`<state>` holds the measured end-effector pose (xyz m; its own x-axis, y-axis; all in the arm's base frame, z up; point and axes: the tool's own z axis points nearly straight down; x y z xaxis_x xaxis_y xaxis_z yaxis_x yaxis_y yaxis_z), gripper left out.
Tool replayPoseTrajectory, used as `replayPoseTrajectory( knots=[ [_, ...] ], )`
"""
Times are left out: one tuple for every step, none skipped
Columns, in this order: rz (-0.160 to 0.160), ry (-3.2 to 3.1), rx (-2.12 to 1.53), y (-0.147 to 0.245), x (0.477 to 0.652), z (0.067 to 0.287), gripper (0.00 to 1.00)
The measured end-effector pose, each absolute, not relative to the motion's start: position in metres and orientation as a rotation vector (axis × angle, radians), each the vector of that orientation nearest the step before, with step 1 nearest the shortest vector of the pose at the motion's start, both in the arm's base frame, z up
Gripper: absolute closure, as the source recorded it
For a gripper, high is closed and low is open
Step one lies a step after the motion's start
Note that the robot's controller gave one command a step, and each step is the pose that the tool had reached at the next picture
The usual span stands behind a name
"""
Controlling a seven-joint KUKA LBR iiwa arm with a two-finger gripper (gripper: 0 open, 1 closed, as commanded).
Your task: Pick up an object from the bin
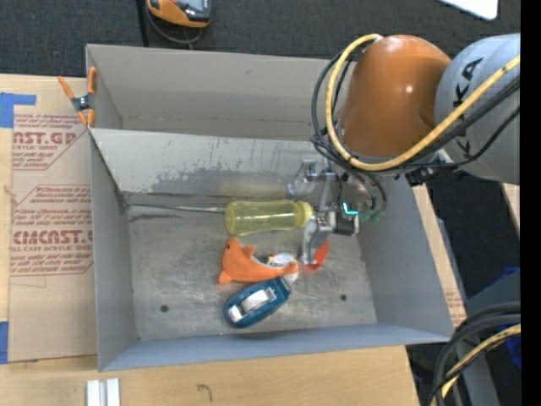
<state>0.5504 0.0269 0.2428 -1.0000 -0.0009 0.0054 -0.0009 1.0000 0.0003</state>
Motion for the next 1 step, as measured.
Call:
replayPoseTrajectory(
  knots=[
    [-0.001,-3.144,0.001,0.0268,0.5519,0.2466,0.0]
  ],
)
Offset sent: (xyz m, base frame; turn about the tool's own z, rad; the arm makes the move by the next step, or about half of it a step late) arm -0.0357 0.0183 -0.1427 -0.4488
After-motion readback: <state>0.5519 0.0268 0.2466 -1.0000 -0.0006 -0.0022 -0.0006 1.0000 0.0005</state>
